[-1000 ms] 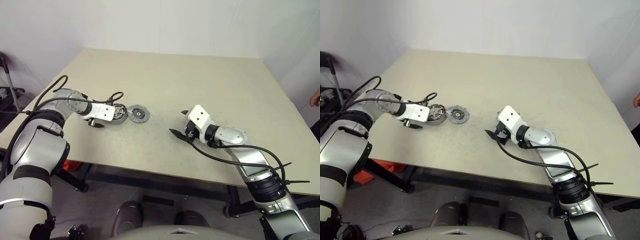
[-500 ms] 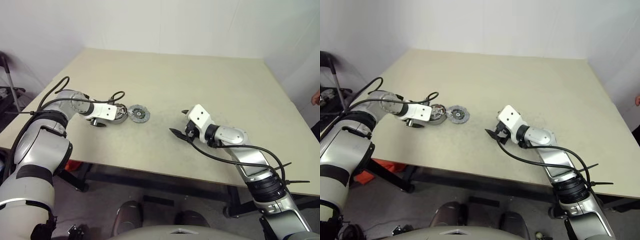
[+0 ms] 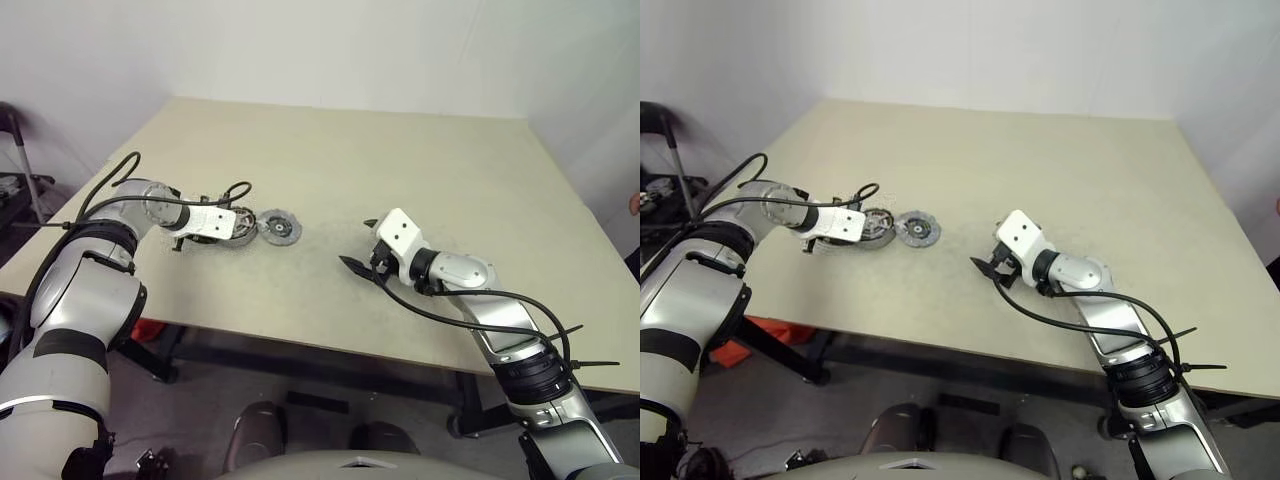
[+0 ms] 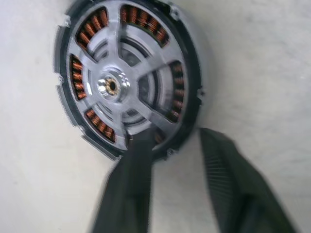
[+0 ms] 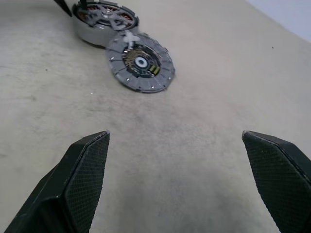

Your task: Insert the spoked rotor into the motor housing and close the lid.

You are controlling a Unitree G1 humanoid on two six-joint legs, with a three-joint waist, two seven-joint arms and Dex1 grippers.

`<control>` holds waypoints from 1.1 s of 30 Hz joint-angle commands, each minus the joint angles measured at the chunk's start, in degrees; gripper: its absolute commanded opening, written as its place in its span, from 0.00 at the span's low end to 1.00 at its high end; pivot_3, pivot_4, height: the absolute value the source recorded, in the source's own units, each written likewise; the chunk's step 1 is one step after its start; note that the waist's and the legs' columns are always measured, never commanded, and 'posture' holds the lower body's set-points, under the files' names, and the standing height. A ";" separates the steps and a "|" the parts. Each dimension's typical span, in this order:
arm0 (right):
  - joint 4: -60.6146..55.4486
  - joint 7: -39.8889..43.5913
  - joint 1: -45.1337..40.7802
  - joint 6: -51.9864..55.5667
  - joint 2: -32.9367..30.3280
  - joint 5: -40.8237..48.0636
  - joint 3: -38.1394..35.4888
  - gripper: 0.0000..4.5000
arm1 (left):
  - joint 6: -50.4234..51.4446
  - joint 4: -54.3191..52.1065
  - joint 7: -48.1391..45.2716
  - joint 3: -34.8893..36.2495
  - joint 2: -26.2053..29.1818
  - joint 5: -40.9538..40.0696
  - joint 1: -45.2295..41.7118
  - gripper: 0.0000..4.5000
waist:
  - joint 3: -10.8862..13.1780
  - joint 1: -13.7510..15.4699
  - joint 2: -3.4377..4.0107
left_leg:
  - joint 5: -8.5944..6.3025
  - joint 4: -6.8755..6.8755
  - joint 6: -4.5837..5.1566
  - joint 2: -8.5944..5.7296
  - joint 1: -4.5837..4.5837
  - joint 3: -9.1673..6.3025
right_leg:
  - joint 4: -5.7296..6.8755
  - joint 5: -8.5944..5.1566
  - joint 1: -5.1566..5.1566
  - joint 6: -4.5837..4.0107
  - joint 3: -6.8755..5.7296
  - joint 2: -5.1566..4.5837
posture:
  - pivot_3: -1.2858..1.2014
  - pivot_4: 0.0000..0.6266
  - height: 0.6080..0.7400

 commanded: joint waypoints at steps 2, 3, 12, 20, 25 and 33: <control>-1.87 -0.24 -0.76 -0.63 -0.09 -0.12 -1.24 1.00 | 0.02 -0.08 0.38 0.10 0.29 -0.04 -0.39 0.15 | 0.02 -0.05 -0.07 | 0.02 0.00 -0.03 0.02 0.03 0.00 | 0.01 0.01 0.02 0.01 0.00 0.00 | 0.52 0.00 1.00; -1.93 -0.23 -0.72 -0.61 -0.07 -0.11 -1.21 1.00 | -0.01 -0.08 0.33 0.12 0.31 -0.06 -0.38 0.15 | 0.02 -0.08 -0.07 | 0.02 0.00 -0.03 0.02 0.03 0.00 | 0.00 0.01 0.02 0.01 0.00 0.00 | 0.52 0.00 1.00; -1.99 -0.21 -0.43 -0.59 -0.10 -0.19 -1.06 1.00 | -0.47 -0.30 0.34 0.56 0.40 -0.22 -0.61 0.02 | 0.02 -0.11 -0.05 | 0.01 -0.04 -0.02 0.00 -0.02 0.00 | 0.00 0.01 -0.05 -0.01 -0.01 0.00 | 0.52 0.00 1.00; -1.73 -0.46 -0.27 -0.68 -0.06 -0.61 -1.02 1.00 | -2.36 -0.88 4.29 0.63 -2.21 0.05 -3.33 0.02 | 0.04 0.76 -0.08 | 0.02 -0.01 -0.03 0.01 -0.05 0.00 | 0.02 0.02 -0.05 -0.01 -0.02 0.00 | 0.52 0.00 1.00; -1.93 -0.80 0.14 -0.56 -0.19 -1.01 -1.32 1.00 | -4.64 -1.18 5.00 0.00 -4.46 0.78 -6.06 0.02 | 0.11 1.13 -0.20 | 0.03 0.04 -0.05 -0.01 -0.31 -0.02 | -0.01 0.02 -0.21 -0.01 -0.04 -0.01 | 0.52 0.00 1.00; -4.28 -2.33 3.06 0.42 -0.48 -1.60 -2.25 1.00 | -8.02 -0.32 11.42 -3.67 -9.04 5.08 -11.77 0.02 | 0.19 0.94 -0.33 | -0.08 0.26 0.15 0.01 -0.77 -0.03 | -0.01 0.04 -0.56 0.01 -0.10 -0.01 | 0.52 0.00 1.00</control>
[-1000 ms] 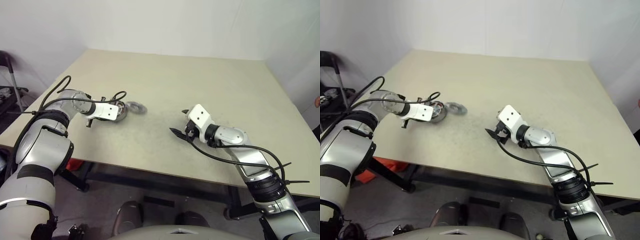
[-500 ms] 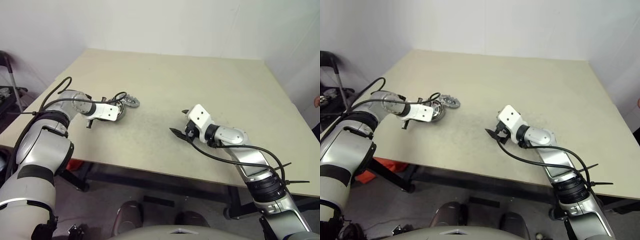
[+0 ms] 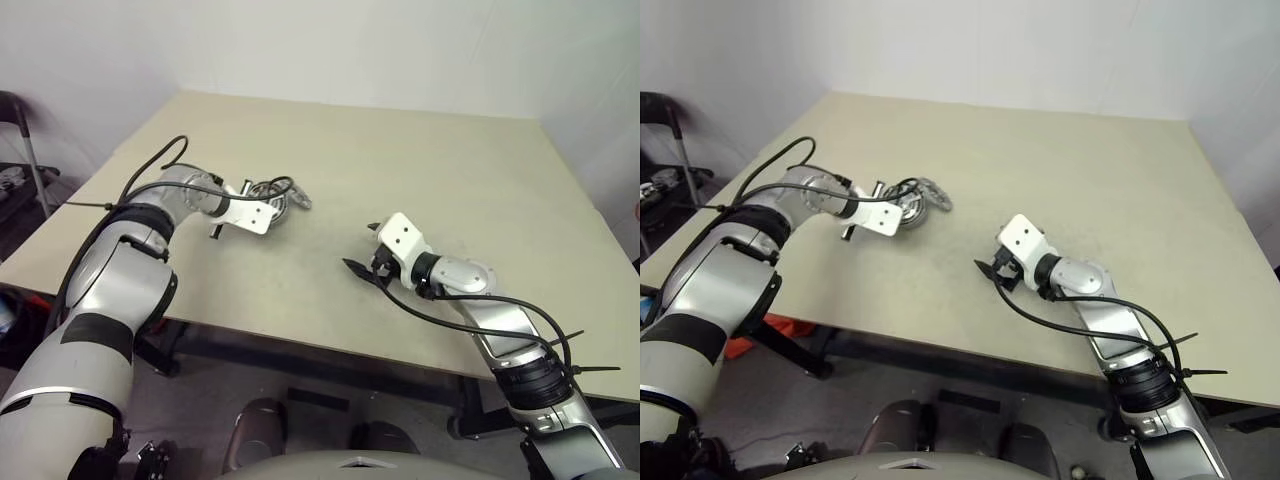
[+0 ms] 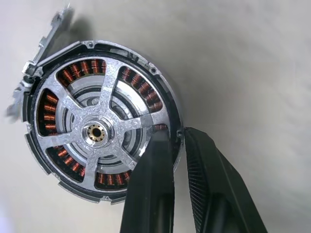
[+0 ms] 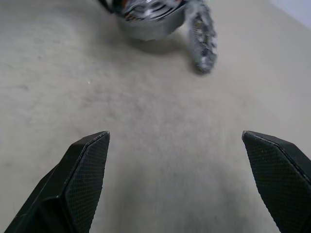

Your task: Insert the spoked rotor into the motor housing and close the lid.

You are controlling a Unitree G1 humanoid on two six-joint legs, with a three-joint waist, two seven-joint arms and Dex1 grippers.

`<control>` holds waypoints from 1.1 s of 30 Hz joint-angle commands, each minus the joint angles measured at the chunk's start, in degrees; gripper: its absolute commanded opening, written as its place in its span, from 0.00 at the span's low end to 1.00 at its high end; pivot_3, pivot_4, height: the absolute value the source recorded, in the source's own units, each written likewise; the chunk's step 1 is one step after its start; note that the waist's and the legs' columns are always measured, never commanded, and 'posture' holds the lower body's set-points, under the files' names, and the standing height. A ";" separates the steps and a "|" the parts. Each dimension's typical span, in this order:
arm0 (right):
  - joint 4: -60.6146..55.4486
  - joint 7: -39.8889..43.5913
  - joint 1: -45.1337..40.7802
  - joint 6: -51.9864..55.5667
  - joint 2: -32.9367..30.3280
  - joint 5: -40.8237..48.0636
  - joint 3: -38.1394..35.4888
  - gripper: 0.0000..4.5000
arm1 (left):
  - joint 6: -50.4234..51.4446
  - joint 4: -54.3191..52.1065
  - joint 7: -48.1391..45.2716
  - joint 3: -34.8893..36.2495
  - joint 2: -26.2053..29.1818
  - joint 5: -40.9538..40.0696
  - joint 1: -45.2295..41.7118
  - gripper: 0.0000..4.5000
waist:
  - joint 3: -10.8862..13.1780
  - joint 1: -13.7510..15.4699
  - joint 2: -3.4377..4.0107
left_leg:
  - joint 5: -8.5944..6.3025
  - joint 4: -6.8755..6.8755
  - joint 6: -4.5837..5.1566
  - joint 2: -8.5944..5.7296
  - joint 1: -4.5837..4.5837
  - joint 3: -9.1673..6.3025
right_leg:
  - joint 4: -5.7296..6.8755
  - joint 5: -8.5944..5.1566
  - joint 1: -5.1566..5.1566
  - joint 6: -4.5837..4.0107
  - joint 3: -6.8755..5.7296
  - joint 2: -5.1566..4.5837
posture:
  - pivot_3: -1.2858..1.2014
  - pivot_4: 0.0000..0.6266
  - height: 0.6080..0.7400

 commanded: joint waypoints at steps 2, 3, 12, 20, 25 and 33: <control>-4.81 -1.47 1.63 1.10 -0.92 -0.24 -2.88 1.00 | -3.03 -0.37 5.75 -1.51 -1.71 2.00 -5.44 0.02 | 0.00 -0.06 0.00 | -0.03 0.02 0.04 0.00 0.00 0.00 | -0.01 0.00 0.00 0.00 0.00 0.00 | 0.52 0.00 1.00; -5.60 -1.76 2.40 1.69 -1.18 -0.13 -3.56 1.00 | -3.47 -0.19 6.85 -2.04 -2.43 2.63 -5.97 0.02 | 0.01 -0.03 -0.01 | -0.03 0.02 0.05 0.00 0.00 0.00 | -0.01 0.00 0.00 0.00 0.00 0.00 | 0.52 0.00 1.00; -16.50 -4.17 12.54 7.68 -3.84 0.32 -9.45 1.00 | -7.78 1.04 12.86 -5.06 -8.75 5.62 -7.96 0.02 | 0.02 0.11 -0.03 | -0.19 0.26 0.31 0.03 -0.03 -0.02 | 0.00 0.01 0.08 0.03 -0.02 -0.02 | 0.52 0.00 1.00; -24.69 -8.09 20.31 12.47 -3.01 -0.22 -11.95 1.00 | -13.25 1.37 14.13 -6.56 -13.29 6.34 -7.77 0.02 | 0.02 0.06 -0.02 | -0.28 0.56 0.45 0.05 0.07 -0.07 | -0.01 0.10 0.33 0.18 -0.04 -0.05 | 0.52 0.00 1.00; -27.66 -9.86 23.25 14.08 -2.71 -0.22 -13.04 1.00 | -16.30 1.43 13.80 -7.29 -14.59 6.70 -7.76 0.02 | 0.02 0.00 -0.02 | -0.27 0.58 0.44 0.04 0.12 -0.08 | -0.01 0.12 0.38 0.22 -0.03 -0.05 | 0.52 0.00 1.00; -29.94 -12.30 25.42 15.23 -1.69 -0.45 -12.87 1.00 | -20.72 1.65 12.83 -9.00 -15.17 7.51 -6.80 0.02 | 0.02 0.05 -0.01 | -0.28 0.58 0.45 0.03 0.12 -0.08 | -0.02 0.13 0.39 0.23 -0.04 -0.06 | 0.52 0.00 1.00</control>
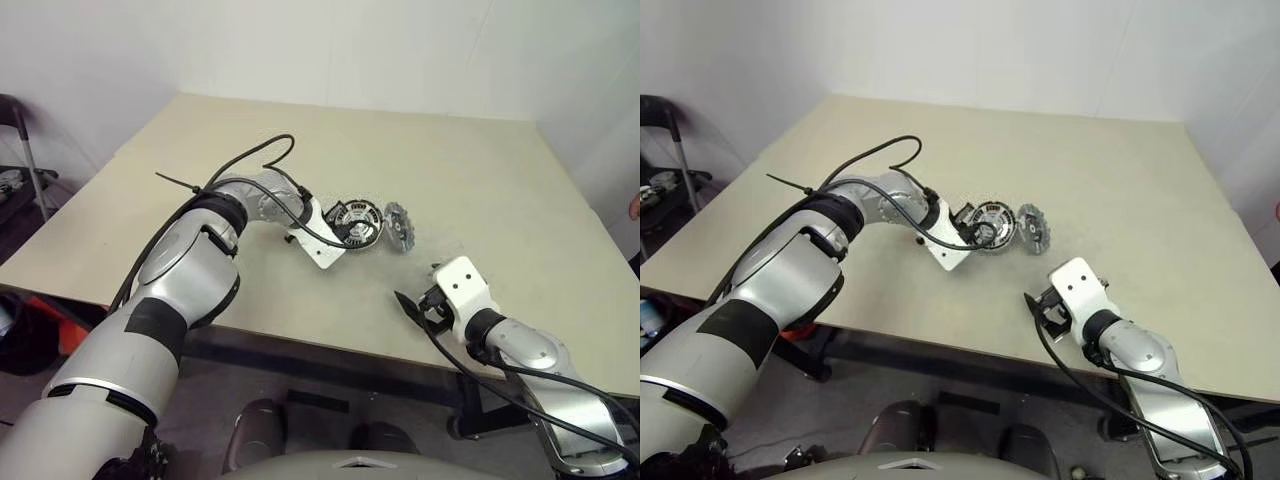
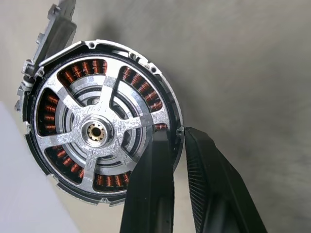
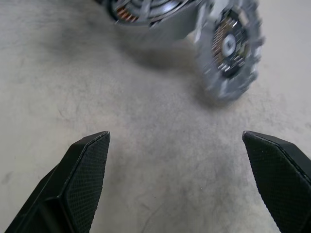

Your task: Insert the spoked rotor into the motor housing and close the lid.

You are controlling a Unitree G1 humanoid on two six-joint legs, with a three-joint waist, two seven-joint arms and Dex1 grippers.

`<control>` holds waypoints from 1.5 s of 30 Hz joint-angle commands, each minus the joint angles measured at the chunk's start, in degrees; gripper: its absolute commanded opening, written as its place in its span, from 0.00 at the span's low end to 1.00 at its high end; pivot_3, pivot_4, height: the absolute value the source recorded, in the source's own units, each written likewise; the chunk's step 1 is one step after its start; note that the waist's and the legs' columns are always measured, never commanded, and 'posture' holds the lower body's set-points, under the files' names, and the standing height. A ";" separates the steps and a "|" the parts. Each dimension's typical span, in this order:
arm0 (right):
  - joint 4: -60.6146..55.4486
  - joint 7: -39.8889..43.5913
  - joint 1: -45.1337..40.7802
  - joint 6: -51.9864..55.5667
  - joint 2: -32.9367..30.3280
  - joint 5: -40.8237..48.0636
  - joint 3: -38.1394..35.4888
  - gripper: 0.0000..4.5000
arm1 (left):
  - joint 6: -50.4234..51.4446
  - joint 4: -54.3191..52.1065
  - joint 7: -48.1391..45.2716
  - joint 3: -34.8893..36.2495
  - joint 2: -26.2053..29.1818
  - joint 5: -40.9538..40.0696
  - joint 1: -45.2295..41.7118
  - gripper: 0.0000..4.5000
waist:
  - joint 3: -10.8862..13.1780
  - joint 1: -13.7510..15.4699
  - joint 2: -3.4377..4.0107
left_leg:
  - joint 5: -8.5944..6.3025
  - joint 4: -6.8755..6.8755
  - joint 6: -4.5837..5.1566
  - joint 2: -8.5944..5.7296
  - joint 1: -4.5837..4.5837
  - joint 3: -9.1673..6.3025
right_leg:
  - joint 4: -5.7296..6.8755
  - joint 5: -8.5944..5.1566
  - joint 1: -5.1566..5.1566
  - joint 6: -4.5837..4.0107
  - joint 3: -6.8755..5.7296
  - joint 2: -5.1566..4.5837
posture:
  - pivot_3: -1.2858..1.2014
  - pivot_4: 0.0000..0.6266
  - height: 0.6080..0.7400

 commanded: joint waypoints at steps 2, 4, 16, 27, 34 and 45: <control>-3.31 -1.52 0.45 0.26 0.43 -0.46 -0.85 1.00 | -2.82 -0.67 -0.05 0.31 0.09 -1.00 -1.47 0.02 | 0.00 0.01 0.00 | 0.00 0.00 0.00 0.00 0.00 0.00 | 0.00 0.01 0.00 0.01 0.00 0.00 | 0.52 0.00 1.00; -3.49 -1.90 0.74 0.35 0.57 -0.52 -0.70 1.00 | -3.84 -0.60 -0.91 0.19 0.11 -1.06 -1.17 0.02 | 0.00 0.01 0.00 | 0.00 0.00 0.00 0.00 0.01 0.00 | 0.00 0.01 0.01 0.01 0.00 -0.01 | 0.52 0.00 1.00; -5.15 -3.35 1.60 1.44 1.47 -0.37 0.07 1.00 | -5.35 -0.15 -5.47 -1.31 0.65 -1.03 1.28 0.02 | -0.02 -0.01 0.03 | 0.00 0.00 0.00 0.00 0.07 -0.01 | 0.00 0.01 0.06 0.01 0.00 -0.01 | 0.52 0.00 1.00; -3.88 -2.91 0.84 0.89 1.27 -0.07 0.27 1.00 | -3.72 -0.55 -2.57 -0.78 1.75 -1.27 0.61 0.51 | -0.03 -0.06 0.04 | 0.01 0.00 -0.03 0.00 0.32 -0.01 | -0.01 0.00 0.29 0.04 0.01 -0.01 | 0.52 0.00 1.00; -1.35 -1.78 -1.98 0.09 1.39 0.41 0.84 1.00 | -3.80 -0.49 -3.72 2.33 4.11 -4.54 -0.39 0.51 | -0.03 -0.10 0.05 | 0.01 0.00 -0.04 0.00 0.32 -0.01 | -0.02 0.01 0.29 0.05 0.01 -0.01 | 0.52 0.00 1.00; 4.13 0.21 -8.60 -1.39 1.66 1.52 1.06 1.00 | 24.64 -1.25 -32.09 31.00 2.68 -36.12 2.73 0.51 | -0.04 -0.10 0.07 | 0.04 0.01 -0.08 -0.04 0.32 0.02 | 0.04 0.03 0.27 0.01 0.01 -0.06 | 0.52 0.00 1.00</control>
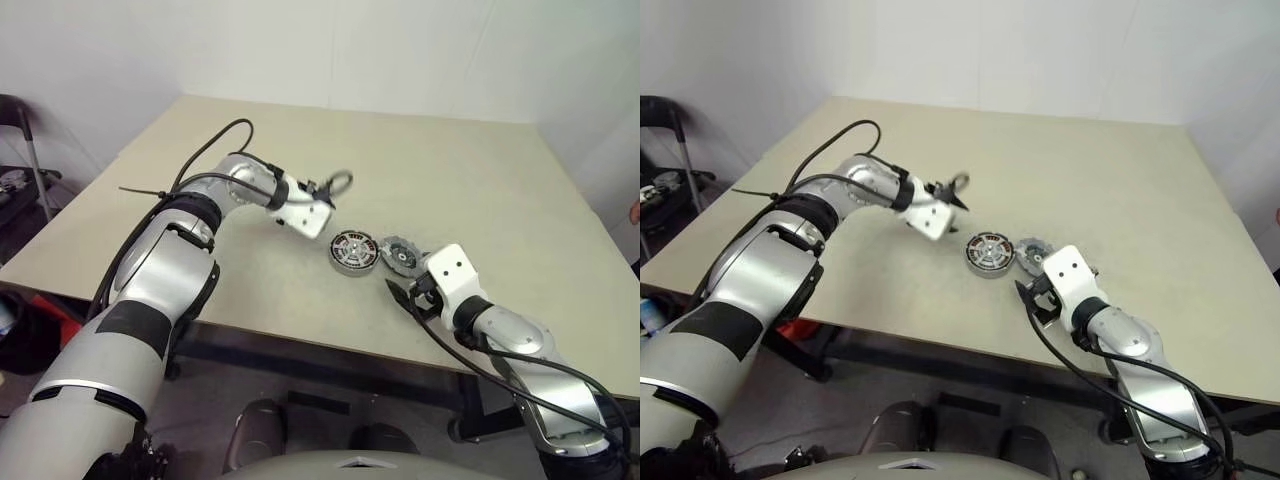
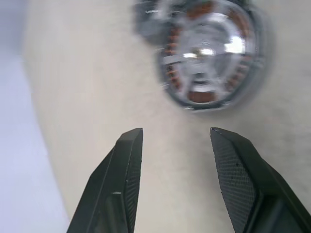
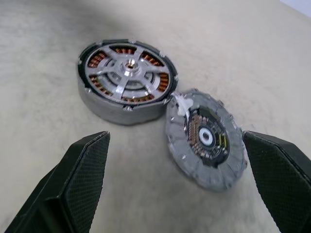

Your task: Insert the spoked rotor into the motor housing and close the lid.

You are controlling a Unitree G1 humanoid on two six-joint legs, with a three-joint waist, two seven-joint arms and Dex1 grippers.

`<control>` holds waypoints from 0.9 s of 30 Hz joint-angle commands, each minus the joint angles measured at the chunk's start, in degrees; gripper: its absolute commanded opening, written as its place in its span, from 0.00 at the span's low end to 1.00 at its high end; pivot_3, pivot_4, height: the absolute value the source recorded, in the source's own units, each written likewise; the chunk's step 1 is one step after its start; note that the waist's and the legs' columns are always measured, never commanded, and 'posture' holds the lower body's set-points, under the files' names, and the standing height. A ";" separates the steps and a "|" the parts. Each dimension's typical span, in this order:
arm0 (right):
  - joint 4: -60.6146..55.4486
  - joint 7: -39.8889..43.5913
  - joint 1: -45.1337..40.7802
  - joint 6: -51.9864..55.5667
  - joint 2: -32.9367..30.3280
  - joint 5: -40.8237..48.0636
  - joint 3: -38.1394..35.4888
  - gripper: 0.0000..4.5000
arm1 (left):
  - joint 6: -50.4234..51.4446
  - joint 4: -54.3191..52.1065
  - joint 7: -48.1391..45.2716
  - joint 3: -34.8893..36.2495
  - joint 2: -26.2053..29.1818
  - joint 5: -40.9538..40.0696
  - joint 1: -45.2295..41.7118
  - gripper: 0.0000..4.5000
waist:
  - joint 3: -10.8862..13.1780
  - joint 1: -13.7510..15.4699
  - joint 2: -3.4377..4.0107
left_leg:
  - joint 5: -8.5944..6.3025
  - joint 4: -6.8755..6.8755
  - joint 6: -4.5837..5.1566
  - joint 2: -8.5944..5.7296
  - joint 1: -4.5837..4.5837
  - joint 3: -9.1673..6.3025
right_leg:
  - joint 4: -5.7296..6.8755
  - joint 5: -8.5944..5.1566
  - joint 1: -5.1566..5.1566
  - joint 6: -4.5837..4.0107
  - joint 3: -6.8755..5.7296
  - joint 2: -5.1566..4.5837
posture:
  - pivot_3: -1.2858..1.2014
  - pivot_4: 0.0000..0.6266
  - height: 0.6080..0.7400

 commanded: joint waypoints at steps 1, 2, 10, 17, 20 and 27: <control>0.50 0.34 -2.26 -1.74 0.20 0.88 -0.94 1.00 | 18.35 -1.78 -9.57 12.70 -2.48 -14.79 0.58 0.51 | 0.00 -0.04 0.00 | 0.00 0.00 0.00 -0.01 0.01 0.01 | 0.00 0.00 0.00 -0.01 0.00 -0.01 | 0.52 0.00 1.00; 1.10 -0.11 -2.70 -2.20 0.57 0.72 -1.18 1.00 | 24.83 -2.17 -10.21 15.92 -3.43 -18.20 0.87 0.51 | 0.00 -0.08 0.01 | 0.00 0.00 0.00 0.00 0.01 0.01 | 0.00 0.00 0.00 -0.01 0.00 -0.01 | 0.52 0.00 1.00; 3.73 0.46 -4.79 -2.72 1.33 2.64 -2.96 1.00 | 63.71 -15.66 -9.83 29.47 -8.37 -36.12 11.04 0.51 | -0.02 -0.23 0.09 | -0.02 -0.06 0.03 0.00 0.05 0.03 | -0.02 0.00 0.01 -0.04 0.02 -0.01 | 0.52 0.00 1.00; 6.59 1.36 -7.83 -0.80 0.78 5.14 -5.69 1.00 | 83.16 -35.48 1.92 33.33 -10.83 -45.22 24.63 0.51 | 0.00 -0.22 0.11 | -0.03 -0.02 0.06 0.02 -0.01 0.03 | -0.03 0.01 -0.02 -0.08 0.01 -0.01 | 0.52 0.00 1.00; 7.39 1.38 -8.44 -0.73 0.77 5.38 -5.52 1.00 | 83.21 -40.59 4.05 31.28 -10.06 -44.52 28.58 0.51 | 0.00 -0.23 0.12 | -0.03 -0.02 0.05 0.02 0.04 0.03 | -0.06 0.01 0.05 -0.07 0.01 0.00 | 0.52 0.00 1.00; 8.04 -1.49 -8.53 2.07 6.55 10.59 -10.43 1.00 | 76.30 -46.44 2.97 21.12 -5.67 -38.04 35.11 0.51 | -0.01 -0.25 0.14 | -0.02 -0.16 0.03 0.02 0.02 0.03 | -0.19 0.00 0.00 -0.04 0.01 0.02 | 0.52 0.00 1.00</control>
